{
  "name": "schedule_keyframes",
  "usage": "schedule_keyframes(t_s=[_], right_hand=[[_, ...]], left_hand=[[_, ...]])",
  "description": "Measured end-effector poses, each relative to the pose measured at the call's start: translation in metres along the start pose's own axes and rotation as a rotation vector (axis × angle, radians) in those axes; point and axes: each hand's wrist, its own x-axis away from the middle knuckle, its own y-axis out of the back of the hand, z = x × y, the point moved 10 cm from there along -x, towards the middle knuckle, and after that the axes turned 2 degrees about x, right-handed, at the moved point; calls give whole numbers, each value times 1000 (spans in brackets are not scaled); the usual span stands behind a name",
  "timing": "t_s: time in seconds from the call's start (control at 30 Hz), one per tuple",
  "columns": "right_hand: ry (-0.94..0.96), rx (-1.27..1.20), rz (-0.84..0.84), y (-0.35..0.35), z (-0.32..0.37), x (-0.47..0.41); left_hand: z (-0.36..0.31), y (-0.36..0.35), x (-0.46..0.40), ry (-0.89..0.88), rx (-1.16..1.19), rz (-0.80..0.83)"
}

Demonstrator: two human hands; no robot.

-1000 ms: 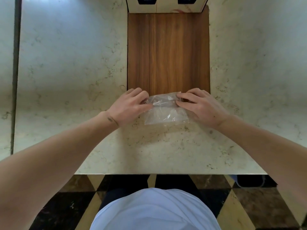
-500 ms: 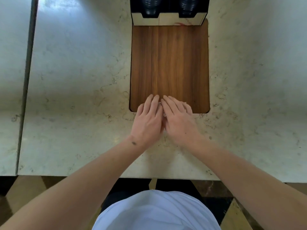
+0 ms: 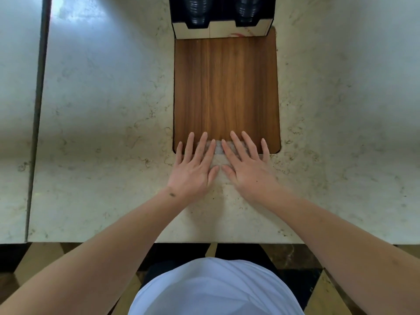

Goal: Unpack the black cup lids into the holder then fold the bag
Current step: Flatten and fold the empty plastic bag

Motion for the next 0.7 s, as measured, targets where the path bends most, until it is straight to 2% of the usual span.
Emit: schedule_keyframes(t_s=[0.07,0.17,0.23,0.33,0.53,0.7], right_hand=[[-140,-109,-27,11,-16,3],[-447,-338,-163,32,-57,20],[-526,-387,-146,35,-68,26],[-505,-370,-57,35,-62,20],[-474,-437,8,34,-54,10],[-427,-589,-50,35,-58,9]], left_hand=[[10,15,5,152,142,-40],[32,42,19,403,366,-205],[41,48,22,498,505,-242],[39,46,15,557,632,-165],[35,38,4,582,832,-35],[41,39,9,475,973,-100]])
